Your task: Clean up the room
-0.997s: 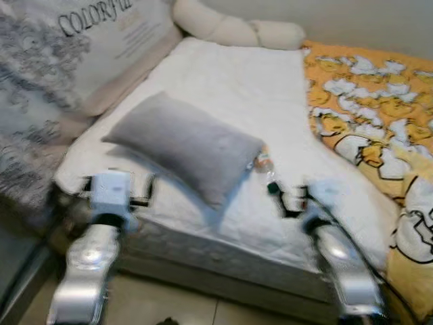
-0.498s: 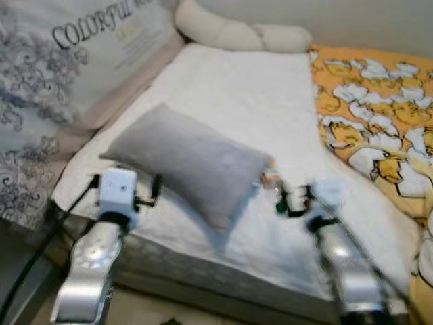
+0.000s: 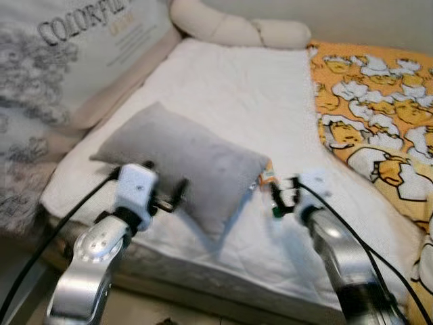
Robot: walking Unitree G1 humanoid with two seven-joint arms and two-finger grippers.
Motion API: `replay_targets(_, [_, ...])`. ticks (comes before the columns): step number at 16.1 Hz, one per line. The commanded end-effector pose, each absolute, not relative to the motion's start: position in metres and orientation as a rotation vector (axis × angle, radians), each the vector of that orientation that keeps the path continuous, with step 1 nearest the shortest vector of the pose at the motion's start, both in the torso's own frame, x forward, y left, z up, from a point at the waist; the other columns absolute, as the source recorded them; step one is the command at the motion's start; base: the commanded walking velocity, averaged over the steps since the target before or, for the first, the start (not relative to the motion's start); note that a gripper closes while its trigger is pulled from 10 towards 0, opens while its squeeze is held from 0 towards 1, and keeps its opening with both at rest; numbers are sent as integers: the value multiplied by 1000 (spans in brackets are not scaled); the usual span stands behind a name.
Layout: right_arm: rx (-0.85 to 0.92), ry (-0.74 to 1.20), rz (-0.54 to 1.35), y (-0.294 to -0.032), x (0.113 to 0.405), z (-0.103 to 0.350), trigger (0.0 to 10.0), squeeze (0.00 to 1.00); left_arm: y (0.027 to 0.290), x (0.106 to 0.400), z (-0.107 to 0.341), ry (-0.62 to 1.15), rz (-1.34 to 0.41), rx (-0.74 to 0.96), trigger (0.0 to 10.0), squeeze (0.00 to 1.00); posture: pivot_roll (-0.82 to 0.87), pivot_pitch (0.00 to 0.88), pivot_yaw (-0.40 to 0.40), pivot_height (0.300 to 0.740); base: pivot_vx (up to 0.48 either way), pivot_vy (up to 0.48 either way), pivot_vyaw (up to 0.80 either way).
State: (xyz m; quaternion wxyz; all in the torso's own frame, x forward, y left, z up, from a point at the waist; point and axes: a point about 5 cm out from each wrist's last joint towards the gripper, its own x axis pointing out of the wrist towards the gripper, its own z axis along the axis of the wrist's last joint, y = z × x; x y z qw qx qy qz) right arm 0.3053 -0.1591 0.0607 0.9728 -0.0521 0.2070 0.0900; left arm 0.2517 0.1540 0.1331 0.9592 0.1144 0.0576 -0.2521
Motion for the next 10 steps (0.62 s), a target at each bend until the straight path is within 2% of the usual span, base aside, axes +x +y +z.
replay_targets(1, [-125, 488, 189, -167, 312, 53, 10000, 0, 141, 256, 138, 138, -637, 255, 10000, 596, 98, 0, 6, 740, 0, 0, 0])
replay_targets(2, [-129, 510, 186, -169, 319, 52, 10000, 0, 137, 261, 139, 146, -670, 236, 10000, 533, 98, 0, 8, 740, 0, 0, 0])
replay_targets(5, [-168, 541, 200, -170, 332, 52, 10000, 0, 132, 269, 141, 165, -745, 265, 10000, 176, 100, 0, 17, 740, 0, 0, 0])
replay_targets(6, [-186, 555, 181, -171, 337, 52, 10000, 0, 131, 271, 142, 174, -777, 275, 10000, 133, 104, 0, 20, 740, 0, 0, 0])
replay_targets(7, [-192, 569, 169, -172, 341, 52, 10000, 0, 130, 272, 144, 179, -798, 281, 10000, 4, 106, 0, 24, 740, 0, 0, 0])
replay_targets(10, [-191, 595, 152, -173, 346, 53, 10000, 0, 128, 268, 149, 191, -860, 289, 10000, 0, 125, 0, 37, 740, 0, 0, 0])
